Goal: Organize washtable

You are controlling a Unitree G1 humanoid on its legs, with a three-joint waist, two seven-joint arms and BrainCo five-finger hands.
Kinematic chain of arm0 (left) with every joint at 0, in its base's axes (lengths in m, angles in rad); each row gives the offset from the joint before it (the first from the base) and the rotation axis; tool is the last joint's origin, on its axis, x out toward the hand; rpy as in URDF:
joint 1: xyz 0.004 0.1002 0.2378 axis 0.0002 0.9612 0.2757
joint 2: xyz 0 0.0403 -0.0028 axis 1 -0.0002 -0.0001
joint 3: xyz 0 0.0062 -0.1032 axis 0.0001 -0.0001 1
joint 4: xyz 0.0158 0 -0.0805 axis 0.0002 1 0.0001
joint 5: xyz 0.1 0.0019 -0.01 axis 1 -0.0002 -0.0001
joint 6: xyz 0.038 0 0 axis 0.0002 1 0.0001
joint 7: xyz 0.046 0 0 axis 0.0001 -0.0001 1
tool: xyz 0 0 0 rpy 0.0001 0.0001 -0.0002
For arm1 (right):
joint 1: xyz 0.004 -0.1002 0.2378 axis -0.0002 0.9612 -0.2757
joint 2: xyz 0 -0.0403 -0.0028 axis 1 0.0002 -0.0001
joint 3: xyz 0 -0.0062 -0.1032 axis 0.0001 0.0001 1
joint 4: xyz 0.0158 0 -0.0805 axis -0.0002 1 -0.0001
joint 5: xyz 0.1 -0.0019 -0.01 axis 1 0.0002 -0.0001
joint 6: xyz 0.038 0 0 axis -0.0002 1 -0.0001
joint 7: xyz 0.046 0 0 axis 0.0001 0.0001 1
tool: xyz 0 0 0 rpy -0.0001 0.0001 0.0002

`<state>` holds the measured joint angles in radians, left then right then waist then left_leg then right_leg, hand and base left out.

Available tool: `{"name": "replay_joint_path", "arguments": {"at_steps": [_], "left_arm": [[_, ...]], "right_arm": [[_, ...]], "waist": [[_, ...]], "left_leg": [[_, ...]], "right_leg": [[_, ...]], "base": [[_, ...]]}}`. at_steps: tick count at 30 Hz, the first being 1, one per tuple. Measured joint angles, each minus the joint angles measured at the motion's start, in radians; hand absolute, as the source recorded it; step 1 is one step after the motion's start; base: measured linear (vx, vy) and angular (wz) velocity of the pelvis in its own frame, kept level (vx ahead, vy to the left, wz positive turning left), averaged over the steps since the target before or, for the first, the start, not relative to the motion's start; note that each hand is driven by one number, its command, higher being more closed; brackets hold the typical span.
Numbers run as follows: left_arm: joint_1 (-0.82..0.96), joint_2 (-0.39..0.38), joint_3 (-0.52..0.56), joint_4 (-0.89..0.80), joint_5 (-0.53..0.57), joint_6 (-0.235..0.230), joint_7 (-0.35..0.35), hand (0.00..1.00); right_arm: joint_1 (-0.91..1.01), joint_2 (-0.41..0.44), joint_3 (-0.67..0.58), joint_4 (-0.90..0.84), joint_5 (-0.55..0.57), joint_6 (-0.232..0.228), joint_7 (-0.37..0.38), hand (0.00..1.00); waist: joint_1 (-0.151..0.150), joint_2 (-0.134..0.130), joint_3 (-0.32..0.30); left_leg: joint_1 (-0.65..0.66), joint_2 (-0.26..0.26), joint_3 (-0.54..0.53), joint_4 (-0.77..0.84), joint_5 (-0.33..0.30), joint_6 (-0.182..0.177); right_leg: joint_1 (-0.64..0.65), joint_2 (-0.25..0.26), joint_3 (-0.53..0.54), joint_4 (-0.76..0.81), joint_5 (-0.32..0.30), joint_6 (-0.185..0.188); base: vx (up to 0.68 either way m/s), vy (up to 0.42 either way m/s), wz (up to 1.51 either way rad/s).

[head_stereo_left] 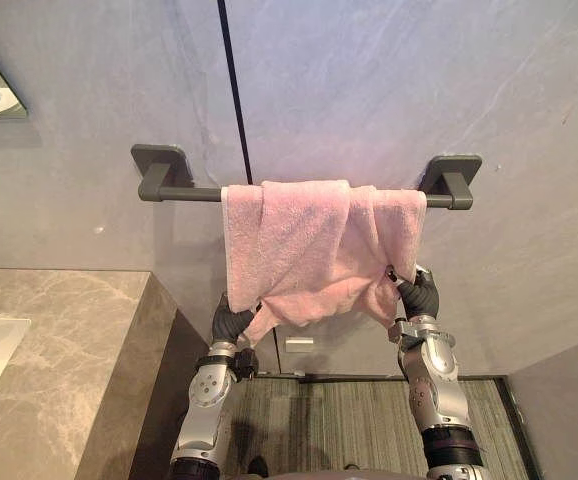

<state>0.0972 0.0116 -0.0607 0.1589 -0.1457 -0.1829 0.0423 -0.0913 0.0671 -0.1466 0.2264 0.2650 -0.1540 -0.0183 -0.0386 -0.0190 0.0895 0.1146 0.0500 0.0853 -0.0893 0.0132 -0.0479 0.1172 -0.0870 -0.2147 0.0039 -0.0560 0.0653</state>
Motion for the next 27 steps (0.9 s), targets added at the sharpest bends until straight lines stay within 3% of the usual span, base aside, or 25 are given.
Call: {"name": "replay_joint_path", "arguments": {"at_steps": [16, 27], "left_arm": [[0.001, 0.003, -0.011, 0.0, 0.001, 0.001, 0.0, 1.0], [-0.003, 0.002, -0.031, 0.006, 0.001, 0.0, 0.002, 1.0]], "right_arm": [[-0.02, 0.004, -0.009, 0.031, -0.002, -0.023, -0.005, 1.0], [-0.008, 0.004, -0.013, -0.016, -0.119, -0.034, -0.073, 1.0]], "waist": [[-0.007, 0.009, -0.002], [-0.024, 0.006, 0.002]], "left_leg": [[0.001, -0.001, 0.0, -0.004, 0.0, 0.0], [-0.008, -0.002, 0.005, 0.013, -0.02, -0.001]], "right_leg": [[-0.002, 0.001, 0.0, -0.01, 0.002, -0.002], [-0.017, -0.005, 0.012, 0.006, -0.009, 0.007]], "base": [[0.0, 0.0, 0.0], [0.0, 0.0, -0.01]]}}
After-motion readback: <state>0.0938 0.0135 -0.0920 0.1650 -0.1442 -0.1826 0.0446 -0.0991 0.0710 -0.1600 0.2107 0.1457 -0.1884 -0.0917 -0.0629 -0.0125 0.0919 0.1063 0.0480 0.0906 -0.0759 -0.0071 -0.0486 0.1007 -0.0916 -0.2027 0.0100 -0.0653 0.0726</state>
